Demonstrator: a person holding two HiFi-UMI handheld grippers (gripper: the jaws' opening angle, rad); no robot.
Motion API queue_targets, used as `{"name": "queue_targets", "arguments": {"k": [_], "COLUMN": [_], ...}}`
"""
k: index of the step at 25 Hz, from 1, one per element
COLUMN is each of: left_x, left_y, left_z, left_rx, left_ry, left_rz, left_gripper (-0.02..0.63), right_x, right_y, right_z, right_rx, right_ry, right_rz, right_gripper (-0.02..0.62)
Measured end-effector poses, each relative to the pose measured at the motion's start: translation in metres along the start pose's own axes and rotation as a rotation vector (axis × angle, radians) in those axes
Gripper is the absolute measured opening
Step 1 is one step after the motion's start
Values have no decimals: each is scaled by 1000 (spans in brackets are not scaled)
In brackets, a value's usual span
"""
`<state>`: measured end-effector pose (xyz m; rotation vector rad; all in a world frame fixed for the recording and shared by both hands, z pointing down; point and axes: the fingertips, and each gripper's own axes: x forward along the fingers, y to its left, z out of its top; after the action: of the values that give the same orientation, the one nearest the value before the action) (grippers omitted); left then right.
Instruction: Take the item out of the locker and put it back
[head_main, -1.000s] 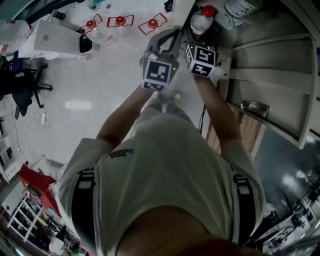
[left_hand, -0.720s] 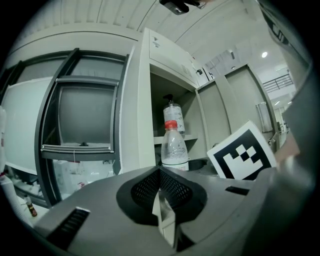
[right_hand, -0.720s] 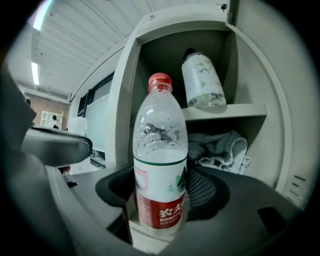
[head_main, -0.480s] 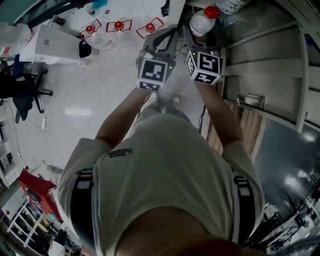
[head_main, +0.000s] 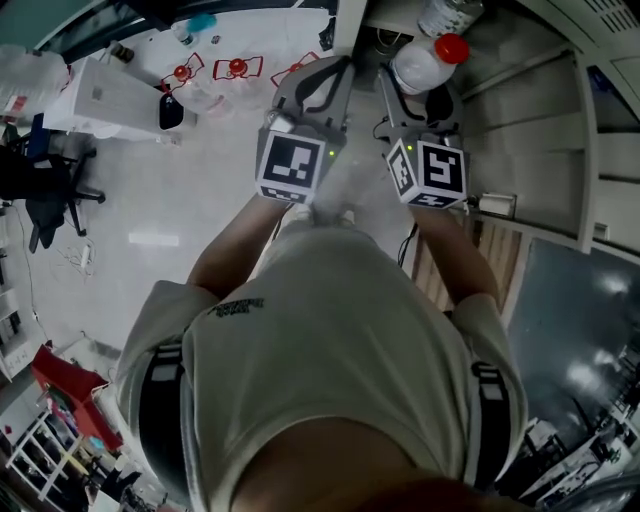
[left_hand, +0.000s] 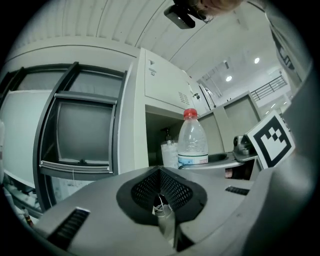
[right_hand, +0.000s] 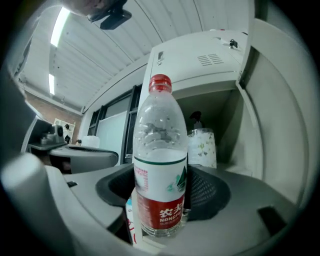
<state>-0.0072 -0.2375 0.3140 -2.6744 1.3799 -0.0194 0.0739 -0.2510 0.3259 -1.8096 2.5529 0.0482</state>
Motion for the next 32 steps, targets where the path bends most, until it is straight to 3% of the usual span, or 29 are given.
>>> {"name": "queue_targets", "arguments": {"k": [5,11,32], "left_x": [-5,-15,-28], "left_y": [-4,-20,-30], "left_z": [15,21,16], "left_rx": [-3,49,20], "left_ry": [-17,-28,-20], "left_rz": [-9,-24,-19], "left_gripper": [12,12,12], "right_x": [-18,-36,-54], "right_y": [2,-1,4], "right_z": [17,14,10], "right_rx": [-10,1,27], "right_ry": [-14,-3,17], "right_rz": [37,57,99], "right_gripper": [307,307,307]}}
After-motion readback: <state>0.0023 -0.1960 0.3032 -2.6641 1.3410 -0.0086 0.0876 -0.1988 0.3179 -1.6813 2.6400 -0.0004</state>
